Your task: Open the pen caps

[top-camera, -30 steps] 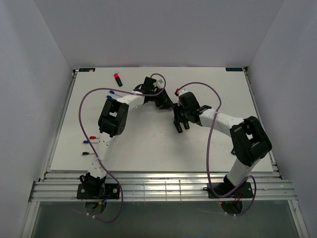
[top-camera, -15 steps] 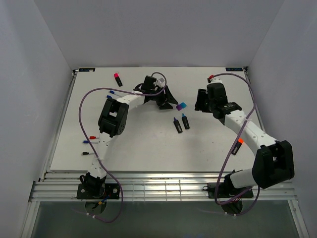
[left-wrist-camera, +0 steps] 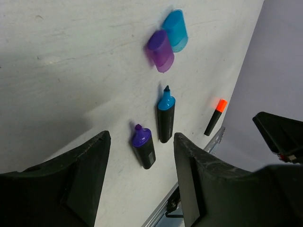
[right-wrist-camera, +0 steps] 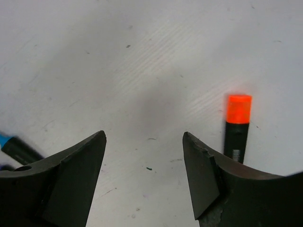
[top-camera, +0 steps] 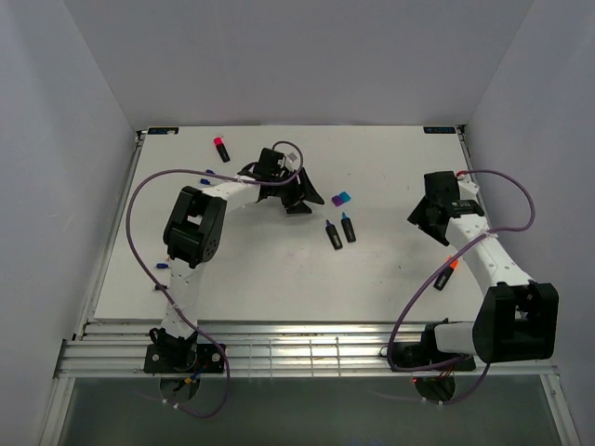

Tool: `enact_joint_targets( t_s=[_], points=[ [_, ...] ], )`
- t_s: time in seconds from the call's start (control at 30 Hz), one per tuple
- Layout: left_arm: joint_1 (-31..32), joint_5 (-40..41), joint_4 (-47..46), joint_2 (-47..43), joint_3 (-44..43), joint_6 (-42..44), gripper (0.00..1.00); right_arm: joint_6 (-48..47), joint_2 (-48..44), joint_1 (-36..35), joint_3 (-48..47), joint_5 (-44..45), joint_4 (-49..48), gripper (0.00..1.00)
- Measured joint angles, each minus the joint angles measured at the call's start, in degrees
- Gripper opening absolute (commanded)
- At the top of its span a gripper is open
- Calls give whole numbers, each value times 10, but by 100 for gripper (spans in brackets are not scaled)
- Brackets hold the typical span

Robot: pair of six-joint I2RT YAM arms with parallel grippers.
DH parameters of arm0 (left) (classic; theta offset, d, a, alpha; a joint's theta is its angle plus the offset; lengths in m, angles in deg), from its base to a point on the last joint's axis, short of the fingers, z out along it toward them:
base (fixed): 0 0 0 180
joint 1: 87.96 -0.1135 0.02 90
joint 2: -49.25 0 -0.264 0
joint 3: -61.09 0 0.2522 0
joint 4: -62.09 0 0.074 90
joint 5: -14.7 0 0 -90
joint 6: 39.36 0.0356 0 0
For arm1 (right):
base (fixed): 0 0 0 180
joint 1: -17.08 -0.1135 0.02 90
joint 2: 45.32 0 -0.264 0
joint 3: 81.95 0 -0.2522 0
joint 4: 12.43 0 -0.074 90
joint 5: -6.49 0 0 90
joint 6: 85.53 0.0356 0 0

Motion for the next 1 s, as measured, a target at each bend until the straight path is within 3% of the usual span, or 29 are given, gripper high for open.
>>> enact_joint_targets(
  t_s=[0.27, 0.6, 1.0],
  points=[
    [0, 1, 10, -99, 20, 0, 67, 81, 21, 50, -6, 71, 98, 72],
    [0, 3, 22, -201, 92, 9, 68, 58, -3, 122, 54, 58, 90, 71],
    [30, 15, 25, -209, 123, -1, 68, 21, -57, 130, 171, 18, 43, 68]
  ],
)
